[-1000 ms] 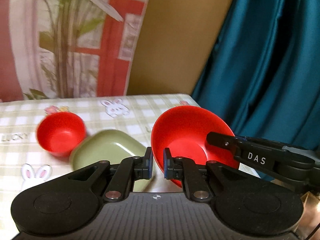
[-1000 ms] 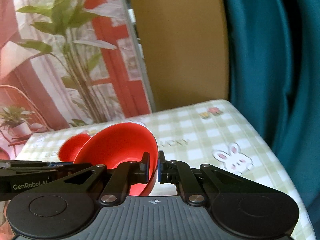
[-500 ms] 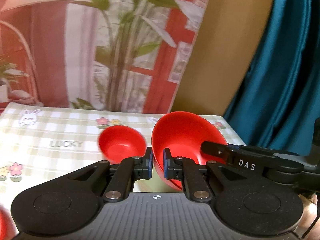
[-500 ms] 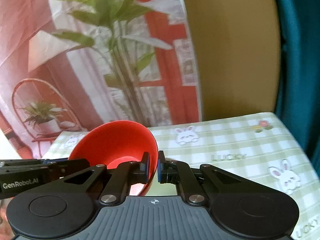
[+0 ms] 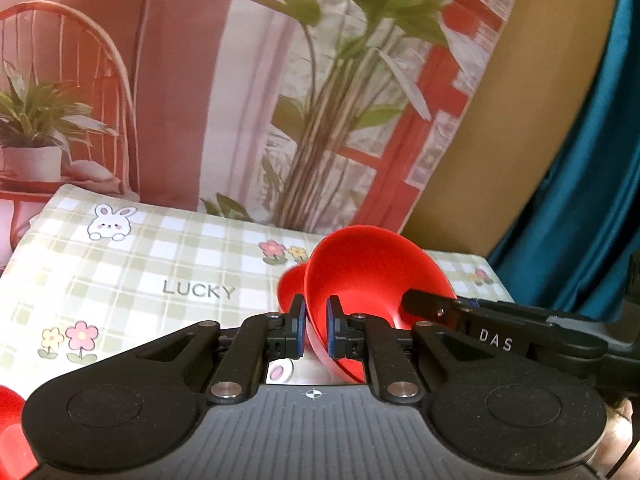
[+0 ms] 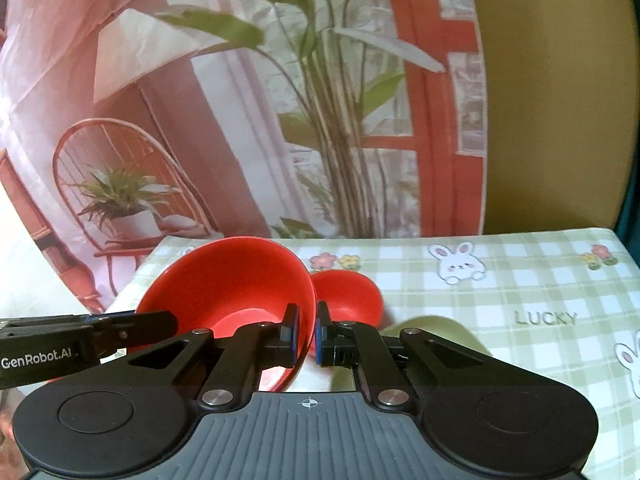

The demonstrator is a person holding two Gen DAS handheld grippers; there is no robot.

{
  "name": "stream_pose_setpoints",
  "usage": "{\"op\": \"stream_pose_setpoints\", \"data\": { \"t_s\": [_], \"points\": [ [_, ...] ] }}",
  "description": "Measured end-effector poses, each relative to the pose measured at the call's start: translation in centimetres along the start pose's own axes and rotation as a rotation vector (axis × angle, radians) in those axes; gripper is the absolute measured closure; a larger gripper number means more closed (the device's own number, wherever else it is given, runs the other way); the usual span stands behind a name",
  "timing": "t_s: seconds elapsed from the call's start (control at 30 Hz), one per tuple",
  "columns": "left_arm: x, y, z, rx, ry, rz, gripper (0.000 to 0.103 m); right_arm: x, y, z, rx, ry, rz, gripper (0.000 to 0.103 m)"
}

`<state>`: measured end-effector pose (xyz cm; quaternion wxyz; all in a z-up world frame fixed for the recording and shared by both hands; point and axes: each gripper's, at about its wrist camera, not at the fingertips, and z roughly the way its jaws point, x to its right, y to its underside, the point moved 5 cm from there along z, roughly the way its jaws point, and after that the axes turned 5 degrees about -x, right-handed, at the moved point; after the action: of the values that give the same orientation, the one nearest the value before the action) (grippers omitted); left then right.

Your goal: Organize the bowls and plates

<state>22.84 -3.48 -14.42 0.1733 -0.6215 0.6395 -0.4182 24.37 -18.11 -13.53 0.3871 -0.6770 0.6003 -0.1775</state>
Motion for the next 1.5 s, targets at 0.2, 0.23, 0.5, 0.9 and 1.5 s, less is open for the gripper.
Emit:
{"op": "stream_pose_setpoints", "data": {
  "t_s": [0.2, 0.23, 0.5, 0.9, 1.5],
  "points": [
    [-0.6, -1.1, 1.6, 0.015, 0.003, -0.015, 0.092, -0.4, -1.3, 2.2, -0.014, 0.009, -0.005, 0.096],
    [-0.6, -1.1, 1.9, 0.011, 0.002, -0.017, 0.092, -0.2, -1.4, 2.6, -0.02, 0.011, -0.005, 0.096],
    [-0.2, -1.8, 6.6, -0.042, -0.005, -0.034, 0.092, 1.5, -2.1, 6.3, -0.07, 0.051, -0.023, 0.096],
    [0.1, -1.1, 12.3, -0.12, -0.049, -0.011, 0.092, 5.5, -1.0, 11.9, -0.148, 0.068, 0.044, 0.096],
    [-0.5, -1.0, 15.4, -0.142, -0.086, -0.004, 0.092, 6.3, -0.6, 14.6, -0.148, 0.087, 0.024, 0.096]
  ]
}}
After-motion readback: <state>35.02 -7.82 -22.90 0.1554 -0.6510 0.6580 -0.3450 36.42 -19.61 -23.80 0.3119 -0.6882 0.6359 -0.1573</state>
